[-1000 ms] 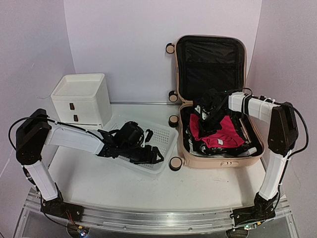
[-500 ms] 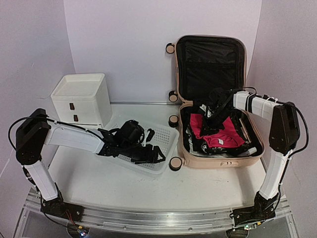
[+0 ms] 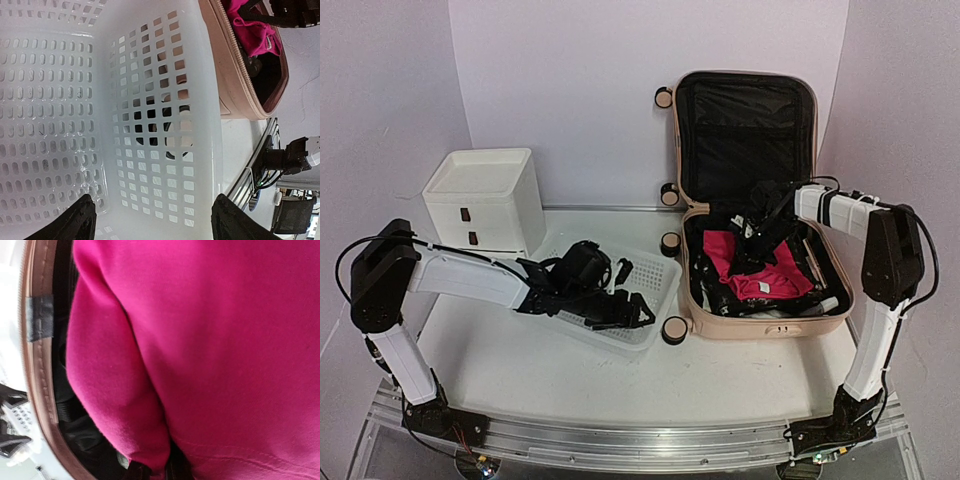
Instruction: Open, take out, and arrange the luggage
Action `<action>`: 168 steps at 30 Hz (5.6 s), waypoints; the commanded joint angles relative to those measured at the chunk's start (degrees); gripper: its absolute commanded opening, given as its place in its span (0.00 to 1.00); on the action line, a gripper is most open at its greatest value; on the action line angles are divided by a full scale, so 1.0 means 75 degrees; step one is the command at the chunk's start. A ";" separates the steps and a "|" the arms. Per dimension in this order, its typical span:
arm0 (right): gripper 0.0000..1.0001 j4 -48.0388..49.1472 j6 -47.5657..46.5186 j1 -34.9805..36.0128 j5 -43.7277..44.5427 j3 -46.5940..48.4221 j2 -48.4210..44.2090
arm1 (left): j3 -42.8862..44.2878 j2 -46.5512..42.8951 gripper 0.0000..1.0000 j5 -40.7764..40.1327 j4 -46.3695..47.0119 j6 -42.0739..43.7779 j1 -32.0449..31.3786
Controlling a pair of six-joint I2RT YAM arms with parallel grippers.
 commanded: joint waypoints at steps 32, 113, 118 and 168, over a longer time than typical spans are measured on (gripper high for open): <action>0.00 0.1069 0.1055 -0.0601 -0.2534 -0.0090 -0.0779 | 0.2743 0.1424 0.91 -0.1759 -0.1590 0.0079 -0.0433; 0.00 0.2808 0.2625 -0.0604 -0.2561 -0.1284 -0.1948 | -0.0370 -0.1793 0.70 -0.3747 -0.3470 0.1014 0.2942; 0.00 0.3092 0.2800 -0.0603 -0.2683 -0.1357 -0.2099 | -0.0591 -0.1662 0.58 -0.3228 -0.3237 0.0837 0.2720; 0.00 0.6419 0.3884 0.3496 -0.2378 0.2579 0.2722 | -0.1662 -0.2957 0.55 -0.2404 -0.2619 0.0778 0.2625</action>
